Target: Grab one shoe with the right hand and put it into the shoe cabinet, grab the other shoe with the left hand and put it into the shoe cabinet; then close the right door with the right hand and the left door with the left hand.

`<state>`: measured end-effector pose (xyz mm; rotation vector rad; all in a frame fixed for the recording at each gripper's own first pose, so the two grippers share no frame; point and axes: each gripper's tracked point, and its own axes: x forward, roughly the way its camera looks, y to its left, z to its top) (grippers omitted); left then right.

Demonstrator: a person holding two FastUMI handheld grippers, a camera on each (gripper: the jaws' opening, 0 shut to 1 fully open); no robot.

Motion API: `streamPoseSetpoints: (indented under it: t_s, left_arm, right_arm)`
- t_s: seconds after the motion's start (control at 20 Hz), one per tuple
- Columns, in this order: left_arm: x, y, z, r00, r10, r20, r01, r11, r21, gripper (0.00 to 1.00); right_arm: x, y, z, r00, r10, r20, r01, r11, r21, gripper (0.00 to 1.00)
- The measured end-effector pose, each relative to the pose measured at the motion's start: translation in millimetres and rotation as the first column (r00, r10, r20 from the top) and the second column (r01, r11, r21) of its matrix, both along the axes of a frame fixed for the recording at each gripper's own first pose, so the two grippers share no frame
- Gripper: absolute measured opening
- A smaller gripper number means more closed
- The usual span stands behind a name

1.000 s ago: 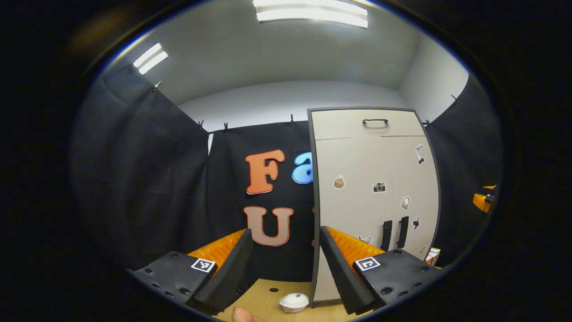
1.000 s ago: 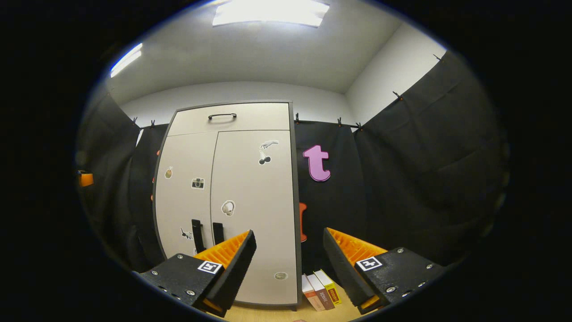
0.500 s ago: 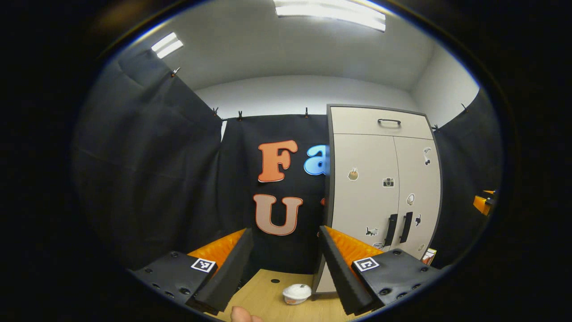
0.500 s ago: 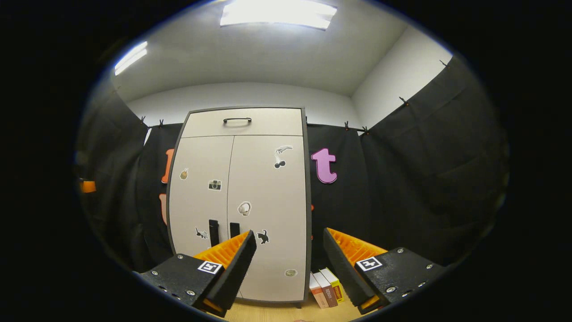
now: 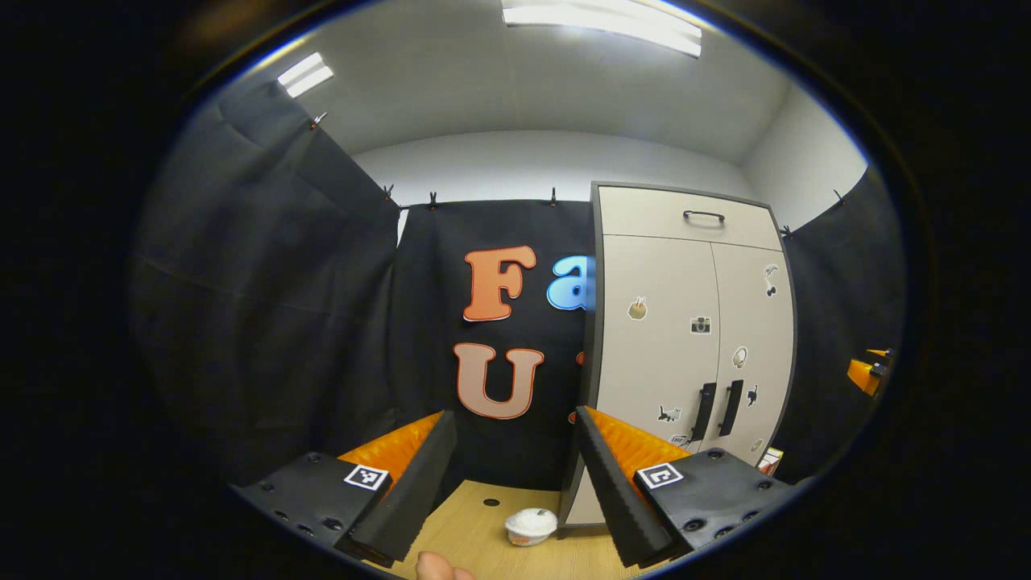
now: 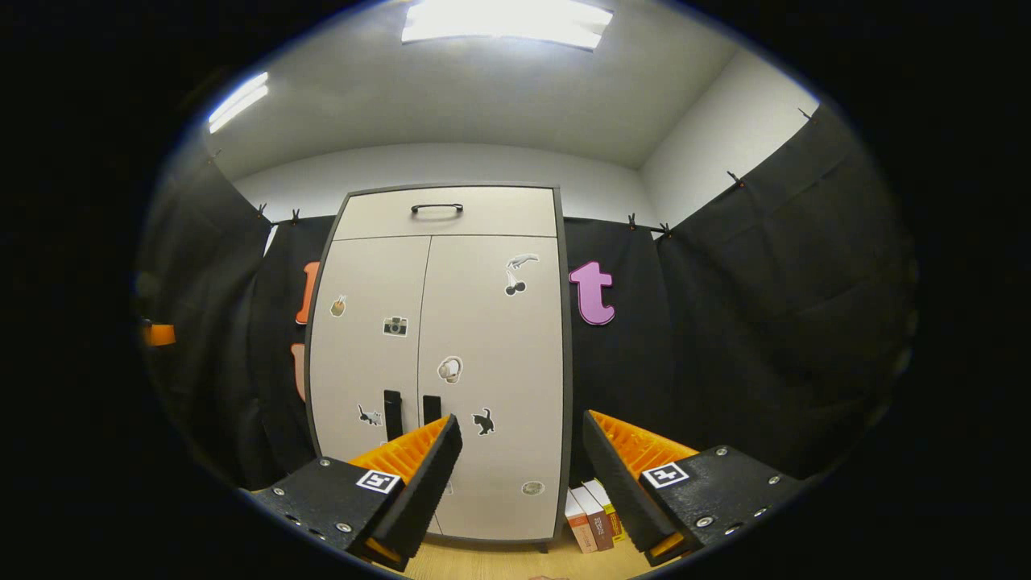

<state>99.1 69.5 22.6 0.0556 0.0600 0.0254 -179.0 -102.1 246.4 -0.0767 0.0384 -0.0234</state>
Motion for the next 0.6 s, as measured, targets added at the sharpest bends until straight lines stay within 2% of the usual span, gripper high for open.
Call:
streamPoseSetpoints:
  t_s: [0.35, 0.6]
  left_arm:
    - [7.3, 0.3, -8.0, 1.000, 0.003, -0.014, -0.003, 1.000, -0.012, 0.94]
    - [7.7, 2.2, -10.1, 1.000, 0.005, -0.019, -0.006, 1.000, -0.021, 0.96]
  right_arm:
    - [6.3, 12.8, -9.3, 0.999, 0.031, -0.015, -0.031, 0.999, -0.009, 0.93]
    - [5.8, 9.9, -11.8, 0.999, 0.033, -0.015, -0.033, 0.999, -0.011, 0.94]
